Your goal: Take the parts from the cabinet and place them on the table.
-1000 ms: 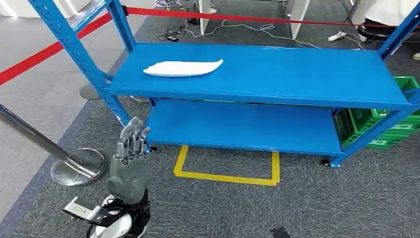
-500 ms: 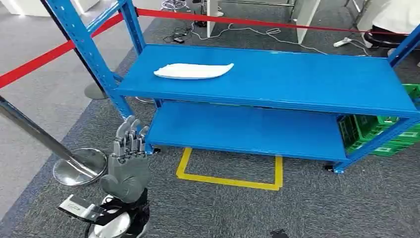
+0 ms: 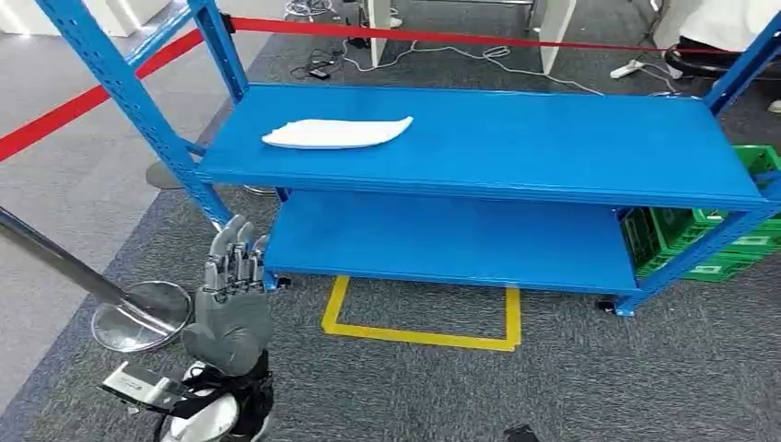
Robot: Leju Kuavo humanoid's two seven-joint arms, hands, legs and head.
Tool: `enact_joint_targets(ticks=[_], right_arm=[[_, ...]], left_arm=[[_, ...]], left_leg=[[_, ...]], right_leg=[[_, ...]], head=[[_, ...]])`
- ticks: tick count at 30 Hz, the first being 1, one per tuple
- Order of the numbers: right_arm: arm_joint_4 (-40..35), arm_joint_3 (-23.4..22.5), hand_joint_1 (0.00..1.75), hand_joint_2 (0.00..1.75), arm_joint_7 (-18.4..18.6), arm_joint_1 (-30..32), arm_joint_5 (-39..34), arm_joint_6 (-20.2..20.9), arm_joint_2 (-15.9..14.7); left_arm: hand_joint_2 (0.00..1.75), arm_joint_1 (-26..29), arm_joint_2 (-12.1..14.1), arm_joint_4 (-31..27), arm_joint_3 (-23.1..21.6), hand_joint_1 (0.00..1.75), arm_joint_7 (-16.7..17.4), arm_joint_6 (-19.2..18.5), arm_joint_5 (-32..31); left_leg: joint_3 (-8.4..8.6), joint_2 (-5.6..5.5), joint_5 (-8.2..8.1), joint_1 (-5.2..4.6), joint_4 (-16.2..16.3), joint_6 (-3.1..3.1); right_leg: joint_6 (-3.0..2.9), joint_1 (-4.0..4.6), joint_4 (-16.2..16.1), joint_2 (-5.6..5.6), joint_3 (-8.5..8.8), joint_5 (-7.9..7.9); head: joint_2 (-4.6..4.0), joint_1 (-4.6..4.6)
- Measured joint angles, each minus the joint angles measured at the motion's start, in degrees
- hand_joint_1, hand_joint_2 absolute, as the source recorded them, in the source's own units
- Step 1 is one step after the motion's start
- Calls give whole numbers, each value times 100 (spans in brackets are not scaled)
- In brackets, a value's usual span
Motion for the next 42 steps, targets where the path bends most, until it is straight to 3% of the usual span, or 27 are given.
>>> enact_joint_targets(ticks=[3,5,6,8,9,10,12,13,14,15,16,18,20,21,24,25,26,27,29,30,31,34,36,39,40,41,42], right_arm=[[0,0,0,0,0,10,4,0,0],[0,2,0,0,-13,-5,13,0,0],[0,2,0,0,-18,-14,15,2,0],[0,2,0,0,-26,7,15,7,-2],[0,0,0,0,-26,29,15,7,-2],[0,0,0,0,-26,46,15,7,-2],[0,0,0,0,-26,39,13,7,-2],[0,0,0,0,-26,27,13,2,-2],[0,0,0,0,-26,25,13,0,-2],[0,2,0,0,-26,21,13,0,-2],[0,2,0,0,-26,4,13,0,-4],[0,0,0,0,-22,20,7,-2,-4],[0,0,0,0,-24,30,13,-4,-2],[0,0,0,0,-26,14,15,-4,-4],[0,0,0,0,-26,1,15,-4,-4],[0,0,0,0,-24,8,15,-4,-4],[0,0,0,0,-24,11,15,-4,-4],[0,0,0,0,-24,11,17,-4,-4],[0,0,0,0,-24,10,17,-4,-4],[0,0,0,0,-24,8,18,-4,-4],[0,0,0,0,-24,4,18,-4,-4],[0,0,0,0,-24,11,17,-4,-4],[0,0,0,0,-24,9,20,-4,-4],[0,0,0,0,-24,10,22,-4,-4],[0,0,0,0,-24,15,24,-2,-6],[0,0,0,0,-24,19,28,2,-4],[0,0,0,0,-26,22,37,9,-4]], left_arm=[[0,10,-2,-7,11,0,0,9,-17],[0,17,-20,-61,13,0,0,-83,2],[0,20,-20,-83,18,0,0,-120,30],[0,30,-26,-85,50,0,0,-164,52],[0,35,-28,-85,61,0,0,-182,52],[0,44,-31,-85,81,0,0,-195,52],[0,57,-33,-85,96,0,0,-190,57],[0,57,-37,-83,98,0,0,-177,74],[0,61,-41,-83,105,0,0,-160,96],[0,61,-44,-83,120,0,0,-136,105],[0,64,-44,-83,136,0,0,-131,107],[0,65,-44,-83,136,0,0,-120,103],[0,63,-44,-85,136,0,0,-114,99],[0,58,-44,-85,136,0,0,-103,96],[0,59,-33,-83,138,0,0,-57,90],[0,60,-33,-79,140,0,0,-53,101],[0,60,-33,-76,140,0,0,-53,107],[0,60,-33,-76,142,0,0,-53,107],[0,59,-33,-76,138,0,0,-37,107],[0,57,-31,-76,138,0,0,-37,107],[0,47,-33,-76,135,0,0,-37,107],[0,58,-39,-74,138,0,0,-22,114],[0,57,-46,-74,136,0,0,-22,124],[0,58,-46,-74,138,0,0,-20,129],[0,58,-46,-76,138,0,0,-28,103],[0,62,-46,-85,140,0,0,-68,26],[0,70,-46,-105,135,0,0,-134,-42]], left_leg=[[-40,-27,1,-20,28,76],[21,-41,-80,24,-30,162],[46,-37,-130,22,-30,219],[121,-25,-189,9,-29,251],[171,-19,-185,6,-24,244],[234,-13,-207,5,-23,234],[362,-31,-259,9,-20,214],[438,-41,-310,15,-19,191],[480,-43,-365,13,-20,162],[486,-53,-403,-32,-1,109],[462,-56,-401,-29,2,88],[474,-46,-395,-21,-59,60],[497,-33,-494,-20,-14,-18],[370,-24,-632,-25,238,-44],[-406,-23,-1108,-13,1529,-78],[-572,-22,-1072,-13,1716,-78],[-580,-22,-894,-12,1620,-73],[-488,-22,-625,-11,1344,-63],[-97,-11,-50,-9,418,-43],[-6,5,-21,-10,185,-35],[63,-13,-106,-7,26,12],[43,-37,-109,-28,37,103],[87,-31,-94,17,10,169],[101,-21,-112,9,12,221],[108,-33,-177,8,10,231],[129,-55,-225,7,10,258],[188,-56,-265,7,10,251]], right_leg=[[89,-17,-75,-35,24,23],[152,-25,64,-54,-44,-68],[167,-28,390,-53,-212,-206],[192,-33,1356,-53,-732,-534],[204,-32,1716,-52,-946,-620],[206,-33,1819,-53,-1049,-549],[192,-35,1234,-53,-846,-42],[181,-36,657,-55,-618,315],[165,-35,211,-61,-462,516],[151,-9,142,-55,-354,407],[86,-15,69,-52,-328,339],[30,5,70,-36,-360,315],[-41,-41,7,-39,-291,303],[-77,-47,-7,-42,-262,283],[-126,-44,-7,-52,-246,244],[-122,-45,-7,-51,-235,231],[-125,-45,-7,-45,-214,218],[-116,-47,-7,-39,-188,203],[-68,-57,-7,-16,-126,171],[-43,-35,-2,-12,-124,157],[4,-4,30,1,-155,130],[87,-15,-60,-23,-113,140],[145,-20,95,-42,-168,22],[191,-25,1364,-48,-766,-605],[195,-25,1682,-49,-942,-683],[193,-25,1747,-49,-1010,-589],[184,-25,1518,-50,-901,-349]], head=[[0,31],[0,53],[0,90],[0,88],[0,90],[0,88],[0,87],[0,94],[0,94],[0,96],[0,88],[0,53],[0,53],[0,4],[0,4],[0,4],[0,2],[0,4],[0,2],[0,-2],[0,-9],[0,31],[0,54],[0,81],[0,79],[0,83],[0,83]])
